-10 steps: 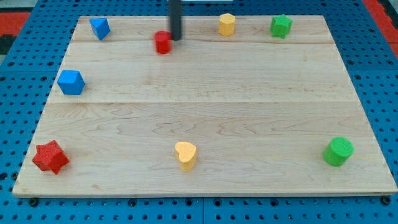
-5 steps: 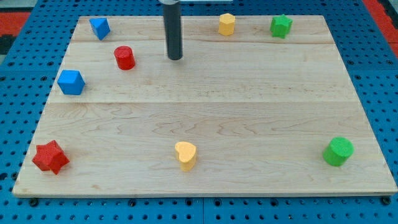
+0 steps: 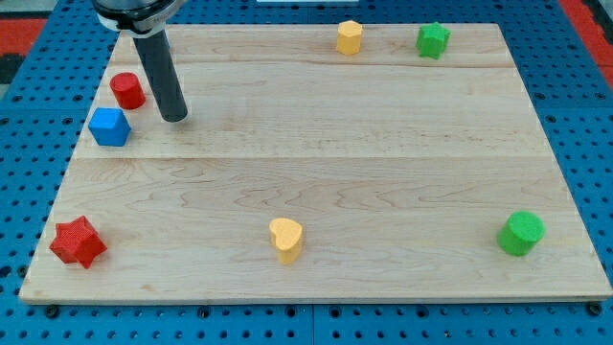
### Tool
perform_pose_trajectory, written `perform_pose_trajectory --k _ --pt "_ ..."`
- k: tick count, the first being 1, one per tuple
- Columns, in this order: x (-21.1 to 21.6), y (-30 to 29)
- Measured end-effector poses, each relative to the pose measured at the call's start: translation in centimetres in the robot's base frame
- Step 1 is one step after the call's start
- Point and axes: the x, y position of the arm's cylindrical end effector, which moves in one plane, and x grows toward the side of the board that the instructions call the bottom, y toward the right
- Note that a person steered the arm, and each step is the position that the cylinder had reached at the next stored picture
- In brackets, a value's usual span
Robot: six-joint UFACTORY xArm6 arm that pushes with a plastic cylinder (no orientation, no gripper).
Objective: Push the red circle to the top side of the blue cube
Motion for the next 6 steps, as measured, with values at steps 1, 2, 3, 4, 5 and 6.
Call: perform_pose_trajectory --k 1,2,3,4,5,6 --pt "-1.4 -2.3" --pt "-2.5 -3.7" --pt "-2.5 -3.4" --pt "1.0 2.6" --pt "11.8 7.6" --pt "22.9 7.3"
